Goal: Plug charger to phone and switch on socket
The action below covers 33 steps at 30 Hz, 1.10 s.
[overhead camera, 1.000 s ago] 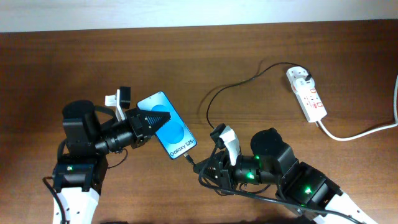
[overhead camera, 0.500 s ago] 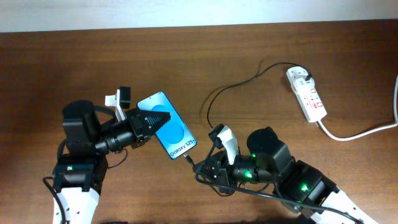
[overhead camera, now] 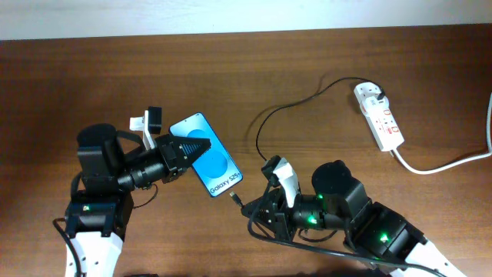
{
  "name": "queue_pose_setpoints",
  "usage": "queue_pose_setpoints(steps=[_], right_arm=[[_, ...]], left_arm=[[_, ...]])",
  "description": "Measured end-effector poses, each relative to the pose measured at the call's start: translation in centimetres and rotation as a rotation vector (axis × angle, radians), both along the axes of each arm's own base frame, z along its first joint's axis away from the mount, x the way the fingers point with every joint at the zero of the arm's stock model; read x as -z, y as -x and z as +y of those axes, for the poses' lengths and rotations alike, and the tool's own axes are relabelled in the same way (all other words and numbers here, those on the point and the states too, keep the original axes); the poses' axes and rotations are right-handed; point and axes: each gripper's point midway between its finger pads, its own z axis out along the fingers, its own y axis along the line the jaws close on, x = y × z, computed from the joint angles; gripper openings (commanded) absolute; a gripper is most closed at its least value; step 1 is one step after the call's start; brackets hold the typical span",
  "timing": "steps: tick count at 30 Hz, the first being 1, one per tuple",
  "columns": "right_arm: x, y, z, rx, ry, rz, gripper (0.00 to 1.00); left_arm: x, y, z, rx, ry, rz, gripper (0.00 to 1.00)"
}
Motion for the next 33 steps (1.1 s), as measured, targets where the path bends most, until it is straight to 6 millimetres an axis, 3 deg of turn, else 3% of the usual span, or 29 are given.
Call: queue_pose_setpoints(steps=[33], right_arm=[[0.34, -0.55, 0.53, 0.0, 0.001, 0.002, 0.04]], left_arm=[[0.0, 0.0, 0.0, 0.001, -0.001, -0.002, 0.0]])
